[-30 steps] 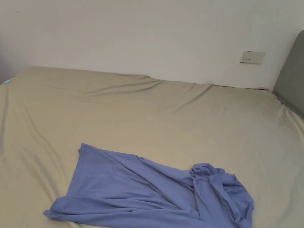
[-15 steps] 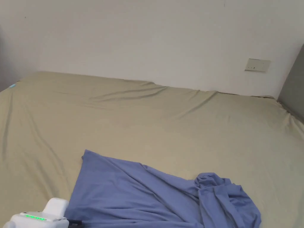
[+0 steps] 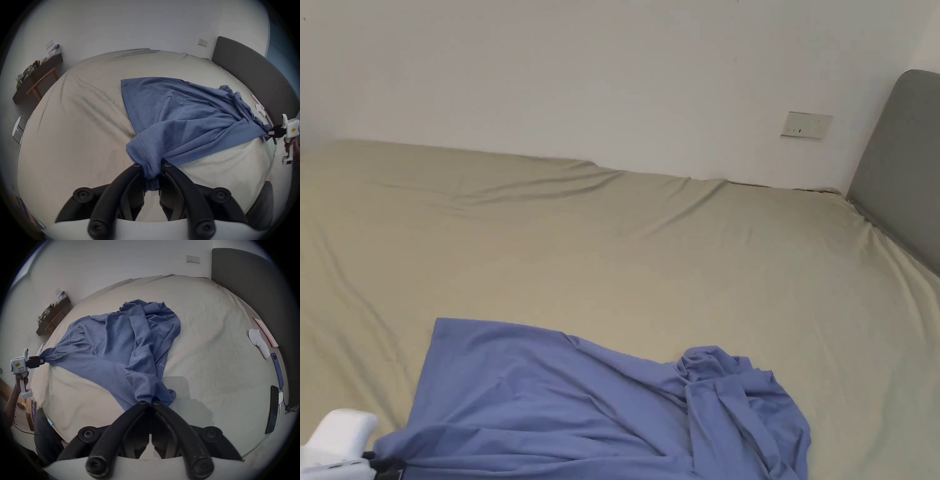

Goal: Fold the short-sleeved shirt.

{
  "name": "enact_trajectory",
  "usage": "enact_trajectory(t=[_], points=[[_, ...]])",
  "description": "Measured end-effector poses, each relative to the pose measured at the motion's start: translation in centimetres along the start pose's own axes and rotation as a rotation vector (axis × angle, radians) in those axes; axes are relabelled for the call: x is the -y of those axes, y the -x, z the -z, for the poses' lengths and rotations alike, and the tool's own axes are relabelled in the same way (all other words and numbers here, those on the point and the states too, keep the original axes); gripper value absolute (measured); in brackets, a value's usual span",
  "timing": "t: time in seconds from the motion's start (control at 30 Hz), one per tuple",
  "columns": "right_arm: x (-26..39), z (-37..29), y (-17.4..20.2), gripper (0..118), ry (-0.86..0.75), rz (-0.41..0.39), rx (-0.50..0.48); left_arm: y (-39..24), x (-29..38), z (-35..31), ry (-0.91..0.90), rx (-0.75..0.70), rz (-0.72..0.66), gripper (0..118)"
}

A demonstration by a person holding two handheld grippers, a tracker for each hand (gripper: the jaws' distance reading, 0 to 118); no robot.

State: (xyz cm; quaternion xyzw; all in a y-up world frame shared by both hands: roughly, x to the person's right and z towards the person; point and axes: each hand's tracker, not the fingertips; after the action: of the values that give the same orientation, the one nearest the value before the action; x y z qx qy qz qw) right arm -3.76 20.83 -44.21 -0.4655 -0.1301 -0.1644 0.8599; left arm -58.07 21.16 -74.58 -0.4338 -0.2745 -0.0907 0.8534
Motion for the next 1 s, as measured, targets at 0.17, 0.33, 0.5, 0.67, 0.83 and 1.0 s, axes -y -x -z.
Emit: enact_trajectory(t=[0.17, 0.33, 0.5, 0.67, 0.83, 1.0], points=[[1.6, -3.3, 0.0, 0, -0.026, 0.017, -0.029, 2.1, 2.6, -3.8, 0.042, 0.077, -0.064, 13], [4.1, -5.7, -1.8, 0, -0.027, 0.094, -0.102, 3.8, 6.3, -6.4, 0.151, 0.169, -0.214, 13], [8.5, -7.6, -0.6, 0, 0.035, 0.030, -0.097, 4.1, 11.4, -7.9, 0.231, 0.136, -0.154, 13], [13.3, -5.3, -0.3, 0, 0.150, -0.031, -0.065, 3.0, 15.5, -7.9, 0.310, 0.098, -0.190, 13], [14.2, -5.2, -0.7, 0, 0.099, 0.010, -0.069, 3.8, 16.7, -7.8, 0.271, 0.101, -0.265, 12], [15.0, -5.8, -0.6, 18, 0.036, -0.006, -0.078, 1.1, 16.6, -8.2, 0.238, 0.041, -0.069, 12]])
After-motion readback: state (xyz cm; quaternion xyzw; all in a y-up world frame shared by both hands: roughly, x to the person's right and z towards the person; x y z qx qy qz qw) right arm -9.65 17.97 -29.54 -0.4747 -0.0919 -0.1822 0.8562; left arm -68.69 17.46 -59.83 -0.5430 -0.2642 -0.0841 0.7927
